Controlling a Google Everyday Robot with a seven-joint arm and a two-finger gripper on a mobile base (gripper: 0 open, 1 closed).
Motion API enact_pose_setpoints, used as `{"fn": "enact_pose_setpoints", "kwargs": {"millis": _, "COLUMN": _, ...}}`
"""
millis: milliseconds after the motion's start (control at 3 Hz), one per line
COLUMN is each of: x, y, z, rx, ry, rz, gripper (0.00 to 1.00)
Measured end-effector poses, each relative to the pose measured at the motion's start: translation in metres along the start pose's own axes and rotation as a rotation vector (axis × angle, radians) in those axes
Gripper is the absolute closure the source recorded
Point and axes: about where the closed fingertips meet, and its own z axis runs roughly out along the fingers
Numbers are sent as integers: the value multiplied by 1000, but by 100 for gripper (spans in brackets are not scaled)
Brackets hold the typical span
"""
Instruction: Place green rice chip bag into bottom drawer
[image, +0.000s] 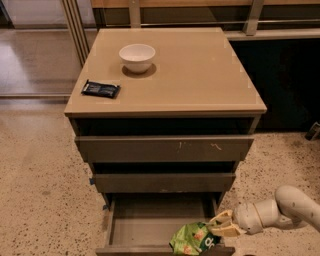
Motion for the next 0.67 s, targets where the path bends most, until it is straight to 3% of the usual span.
{"fn": "enact_pose_setpoints", "kwargs": {"millis": 667, "x": 36, "y": -96, "z": 12, "rx": 164, "ry": -15, "rz": -132, "gripper": 100}}
